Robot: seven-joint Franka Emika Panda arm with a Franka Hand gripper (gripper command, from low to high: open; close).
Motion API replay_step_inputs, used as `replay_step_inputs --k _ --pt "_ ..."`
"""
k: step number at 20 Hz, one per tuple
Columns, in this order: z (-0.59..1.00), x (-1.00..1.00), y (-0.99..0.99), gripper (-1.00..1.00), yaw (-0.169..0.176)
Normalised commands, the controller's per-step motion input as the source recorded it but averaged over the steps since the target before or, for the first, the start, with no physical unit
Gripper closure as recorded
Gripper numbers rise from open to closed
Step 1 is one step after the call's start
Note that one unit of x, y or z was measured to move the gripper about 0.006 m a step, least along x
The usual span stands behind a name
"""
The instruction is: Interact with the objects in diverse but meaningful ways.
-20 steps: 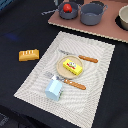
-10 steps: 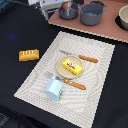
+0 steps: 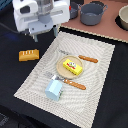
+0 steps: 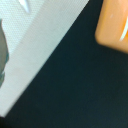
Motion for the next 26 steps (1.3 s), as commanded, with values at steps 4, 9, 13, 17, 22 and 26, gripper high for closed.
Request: replay_step_inputs --k 4,9,13,17,22,26 --pt "-0.24 -0.35 -0.18 -1.0 0.224" --pt "-0.27 -0.37 -0.18 -1.0 0.207" --pt "-0.4 -0.45 -0.25 -1.0 0.162" --pt "-0.46 -0.56 -0.26 -1.0 0.128" --pt "-0.41 -0.73 -0.08 -1.0 0.105" --pt "-0.34 -0.72 0.0 -1.0 0.091"
